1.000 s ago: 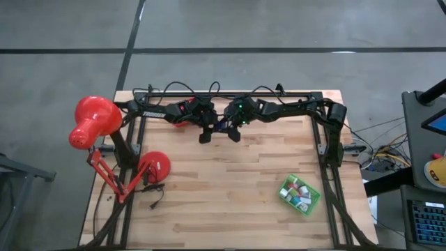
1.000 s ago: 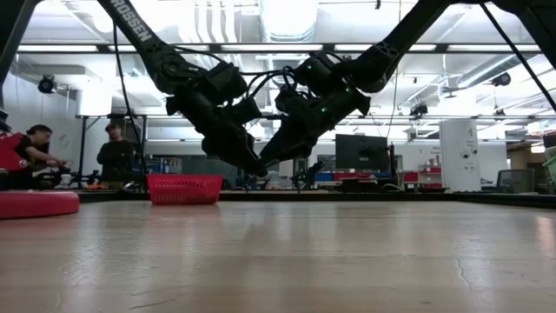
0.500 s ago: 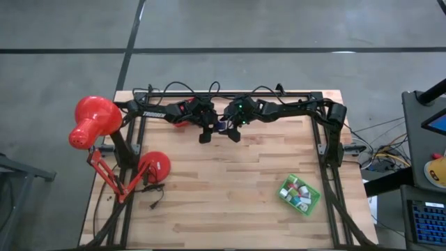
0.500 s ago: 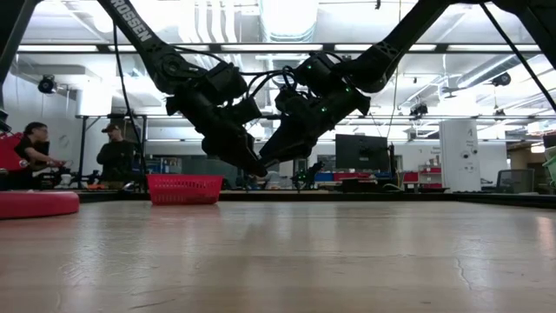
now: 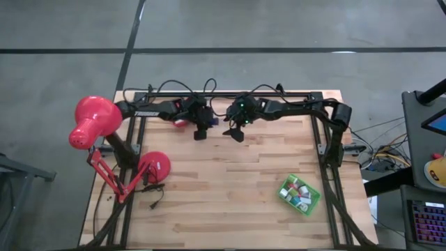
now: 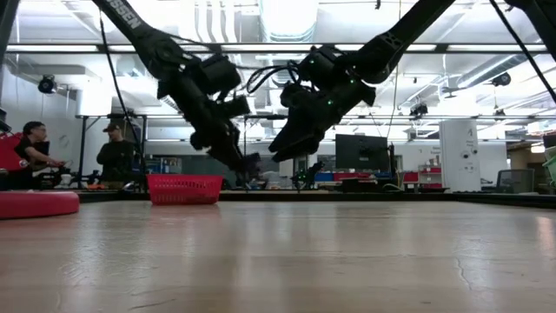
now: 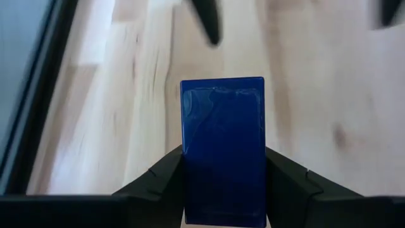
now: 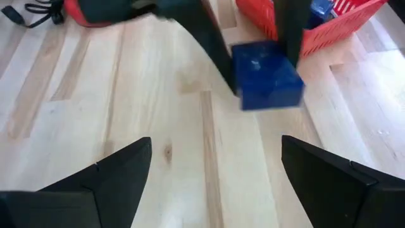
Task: Pick & Place Office items
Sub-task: Put the dark blue digital clock into the red bin
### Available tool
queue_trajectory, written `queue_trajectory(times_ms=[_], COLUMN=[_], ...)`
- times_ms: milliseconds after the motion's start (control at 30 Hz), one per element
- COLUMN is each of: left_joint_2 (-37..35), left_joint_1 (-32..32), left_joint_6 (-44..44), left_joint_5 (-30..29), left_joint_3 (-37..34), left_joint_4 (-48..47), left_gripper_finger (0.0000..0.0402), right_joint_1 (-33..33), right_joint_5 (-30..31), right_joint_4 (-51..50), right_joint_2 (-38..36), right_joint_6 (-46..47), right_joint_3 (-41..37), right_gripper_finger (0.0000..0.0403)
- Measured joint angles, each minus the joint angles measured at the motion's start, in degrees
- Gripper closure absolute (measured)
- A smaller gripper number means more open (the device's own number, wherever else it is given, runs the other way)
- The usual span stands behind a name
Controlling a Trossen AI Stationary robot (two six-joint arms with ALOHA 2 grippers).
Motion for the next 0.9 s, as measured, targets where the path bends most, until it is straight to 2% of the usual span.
queue_trajectory(times_ms=[133,333,400,633,900], left_joint_2=[-3.51,-11.55,-13.97,-17.87,-10.93], left_joint_1=[-0.04,0.81,1.83,7.29,15.88], left_joint_6=[0.52,5.89,5.55,-1.60,-17.96], left_joint_5=[-0.54,-12.80,-15.21,-14.42,-8.15], left_joint_3=[0.01,0.01,0.01,-0.05,-1.30], left_joint_4=[-1.50,-4.97,-6.18,-9.40,-9.74], left_gripper_finger=[0.0236,0.0236,0.0236,0.0236,0.0236], right_joint_1=[-0.37,-1.09,-1.12,-1.10,-1.22], right_joint_5=[0.00,0.05,0.05,0.09,0.10], right_joint_4=[-2.94,-6.80,-6.63,-6.06,-5.94], right_joint_2=[-1.20,-1.25,-1.27,-1.27,-1.27], right_joint_6=[-0.66,-0.84,-0.84,-1.60,-0.71], right_joint_3=[-0.07,-0.20,-0.22,-0.45,-0.68], right_gripper_finger=[0.0058,0.0061,0.0064,0.0065,0.0057])
